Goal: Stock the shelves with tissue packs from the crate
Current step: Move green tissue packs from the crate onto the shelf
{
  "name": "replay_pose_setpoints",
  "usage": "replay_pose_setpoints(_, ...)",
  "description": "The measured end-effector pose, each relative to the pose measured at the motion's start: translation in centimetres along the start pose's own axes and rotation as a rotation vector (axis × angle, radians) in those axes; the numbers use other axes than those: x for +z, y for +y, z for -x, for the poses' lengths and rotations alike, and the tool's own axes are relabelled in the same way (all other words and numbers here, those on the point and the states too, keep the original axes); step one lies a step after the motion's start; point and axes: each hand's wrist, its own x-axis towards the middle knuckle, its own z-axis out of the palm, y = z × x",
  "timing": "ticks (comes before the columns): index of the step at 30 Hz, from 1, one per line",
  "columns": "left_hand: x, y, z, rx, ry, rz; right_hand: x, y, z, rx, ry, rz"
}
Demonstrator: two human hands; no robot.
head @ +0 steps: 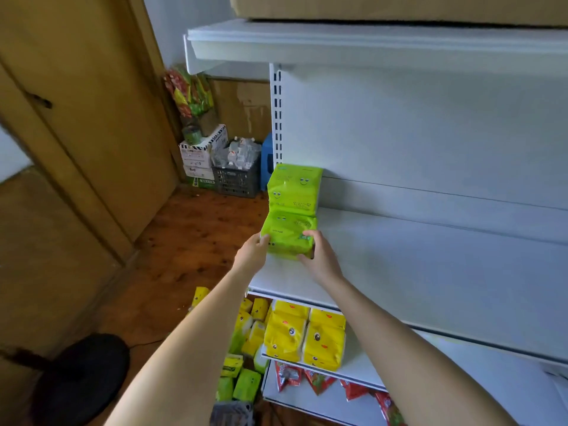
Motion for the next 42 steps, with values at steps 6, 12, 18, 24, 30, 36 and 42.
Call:
replay_pose_setpoints(6, 0.2, 0.2, -1.3, -0.014, 0.007, -0.009, -0.1, -0.2, -0.6, 0.010, 0.012, 0.029)
replay_pose_setpoints(12, 0.5, -0.4, -0.2, -0.024, 0.029, 0.086, 0.3, -0.4, -0.6, 0.066, 0.016, 0.021)
replay_pose_setpoints(18, -0.2, -0.8, -0.4, -0.019, -0.076, 0.163, 0.8, -0.3, -0.3, 0.013, 0.053, 0.013)
replay_pose_setpoints(24, -4.1, -6.1, 2.1, -0.022, 0.082, 0.261, 4.2, -3.3, 3.0, -0.516, 0.319, 0.098)
replay_pose_setpoints(30, -8.3, -20.9, 10.3, -0.301, 0.200, 0.267, 16.4, -8.6, 8.4, -0.458, -0.255, 0.015)
replay_pose_setpoints(36, -10.7, -35.2, 18.4, -0.579, 0.146, 0.215, 26.5, -6.5, 17.9, -0.022, -0.873, 0.096)
replay_pose_setpoints(42, -8.5, -44.5, 21.9, -0.724, -0.010, 0.216, 34.9, -1.4, 25.1, 0.300, -0.968, 0.138)
